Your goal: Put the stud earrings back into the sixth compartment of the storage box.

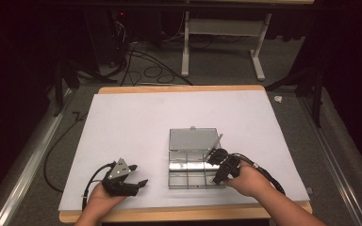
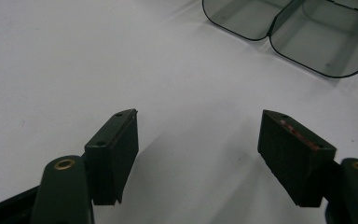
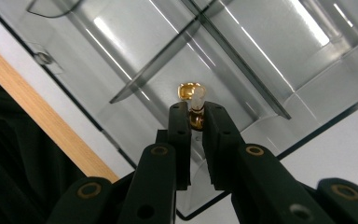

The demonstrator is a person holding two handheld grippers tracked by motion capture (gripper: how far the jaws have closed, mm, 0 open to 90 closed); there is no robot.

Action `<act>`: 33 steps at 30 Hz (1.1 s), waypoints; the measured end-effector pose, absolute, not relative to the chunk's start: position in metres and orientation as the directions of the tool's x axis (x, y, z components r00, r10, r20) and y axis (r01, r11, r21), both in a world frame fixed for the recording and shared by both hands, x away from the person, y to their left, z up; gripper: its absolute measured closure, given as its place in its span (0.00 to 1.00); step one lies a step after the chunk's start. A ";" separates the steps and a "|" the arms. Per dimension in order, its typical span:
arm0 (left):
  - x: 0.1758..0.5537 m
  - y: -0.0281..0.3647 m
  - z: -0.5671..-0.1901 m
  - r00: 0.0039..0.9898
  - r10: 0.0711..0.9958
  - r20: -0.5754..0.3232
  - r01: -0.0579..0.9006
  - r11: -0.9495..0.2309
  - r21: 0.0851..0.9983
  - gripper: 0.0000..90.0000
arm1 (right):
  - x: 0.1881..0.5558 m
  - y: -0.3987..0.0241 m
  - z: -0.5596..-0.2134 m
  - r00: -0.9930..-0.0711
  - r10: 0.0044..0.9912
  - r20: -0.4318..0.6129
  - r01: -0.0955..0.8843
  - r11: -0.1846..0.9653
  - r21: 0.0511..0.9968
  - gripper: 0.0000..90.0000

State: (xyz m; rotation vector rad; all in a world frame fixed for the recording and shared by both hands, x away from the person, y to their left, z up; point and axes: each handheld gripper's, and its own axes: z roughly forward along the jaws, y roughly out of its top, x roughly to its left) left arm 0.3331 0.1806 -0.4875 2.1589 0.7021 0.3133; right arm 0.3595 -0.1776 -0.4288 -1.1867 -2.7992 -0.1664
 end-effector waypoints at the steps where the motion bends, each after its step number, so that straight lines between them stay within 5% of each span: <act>1: 0.333 0.181 -0.487 0.813 0.582 -0.016 0.376 -0.504 0.777 0.33 | 0.359 -0.178 -0.429 -0.692 0.710 0.131 0.720 0.691 0.063 0.92; 13: 0.333 0.181 -0.487 0.813 0.582 -0.014 0.375 -0.506 0.777 0.33 | 0.361 -0.173 -0.436 -0.690 0.713 0.125 0.722 0.690 0.052 0.91; 33: 0.333 0.180 -0.487 0.814 0.581 -0.012 0.373 -0.507 0.777 0.33 | 0.364 -0.178 -0.409 -0.712 0.690 0.131 0.702 0.693 0.165 0.43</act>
